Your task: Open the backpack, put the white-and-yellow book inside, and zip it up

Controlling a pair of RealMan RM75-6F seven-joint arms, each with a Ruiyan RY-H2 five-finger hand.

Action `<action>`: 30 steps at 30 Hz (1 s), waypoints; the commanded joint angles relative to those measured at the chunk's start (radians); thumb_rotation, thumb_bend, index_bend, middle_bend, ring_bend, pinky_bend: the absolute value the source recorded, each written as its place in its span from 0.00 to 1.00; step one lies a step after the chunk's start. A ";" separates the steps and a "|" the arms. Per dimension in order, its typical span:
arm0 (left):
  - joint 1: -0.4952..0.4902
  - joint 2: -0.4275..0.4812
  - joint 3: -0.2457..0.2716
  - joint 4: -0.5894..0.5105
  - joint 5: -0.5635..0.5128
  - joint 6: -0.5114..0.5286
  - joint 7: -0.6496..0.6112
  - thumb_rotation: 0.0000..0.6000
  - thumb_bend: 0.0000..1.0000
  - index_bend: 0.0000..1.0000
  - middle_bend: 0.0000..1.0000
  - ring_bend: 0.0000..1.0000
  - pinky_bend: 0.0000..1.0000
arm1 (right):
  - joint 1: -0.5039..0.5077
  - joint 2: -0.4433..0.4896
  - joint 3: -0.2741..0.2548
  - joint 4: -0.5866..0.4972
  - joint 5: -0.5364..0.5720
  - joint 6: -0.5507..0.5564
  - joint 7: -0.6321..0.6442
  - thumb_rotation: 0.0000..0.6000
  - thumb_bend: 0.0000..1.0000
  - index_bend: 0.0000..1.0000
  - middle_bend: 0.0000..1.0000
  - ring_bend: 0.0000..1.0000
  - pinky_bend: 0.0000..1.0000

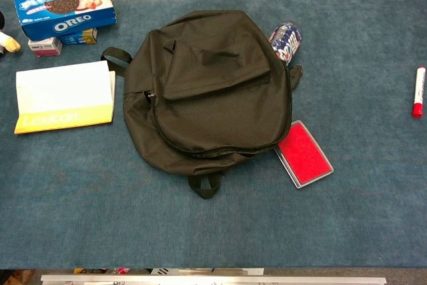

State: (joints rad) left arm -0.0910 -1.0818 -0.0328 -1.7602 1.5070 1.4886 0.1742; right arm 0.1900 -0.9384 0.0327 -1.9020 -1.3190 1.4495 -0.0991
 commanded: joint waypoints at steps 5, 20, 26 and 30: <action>-0.011 -0.004 -0.001 0.008 -0.002 -0.018 0.008 1.00 0.28 0.15 0.18 0.13 0.21 | 0.003 0.013 0.029 -0.011 0.017 -0.024 0.019 1.00 0.07 0.24 0.36 0.17 0.23; -0.146 -0.059 -0.002 0.075 -0.040 -0.249 0.085 1.00 0.28 0.15 0.18 0.13 0.21 | -0.004 0.057 0.071 -0.041 0.021 -0.045 0.076 1.00 0.07 0.24 0.36 0.17 0.23; -0.203 -0.101 0.004 0.096 -0.128 -0.378 0.184 1.00 0.26 0.14 0.17 0.12 0.19 | -0.014 0.056 0.070 -0.039 0.013 -0.045 0.084 1.00 0.07 0.24 0.36 0.17 0.23; -0.242 -0.144 0.001 0.122 -0.213 -0.461 0.232 1.00 0.24 0.10 0.15 0.11 0.18 | -0.021 0.054 0.069 -0.034 0.005 -0.047 0.094 1.00 0.07 0.24 0.36 0.17 0.23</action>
State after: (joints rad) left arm -0.3071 -1.1985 -0.0305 -1.6561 1.3352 1.0669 0.3777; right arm 0.1699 -0.8843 0.1018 -1.9363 -1.3131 1.4029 -0.0057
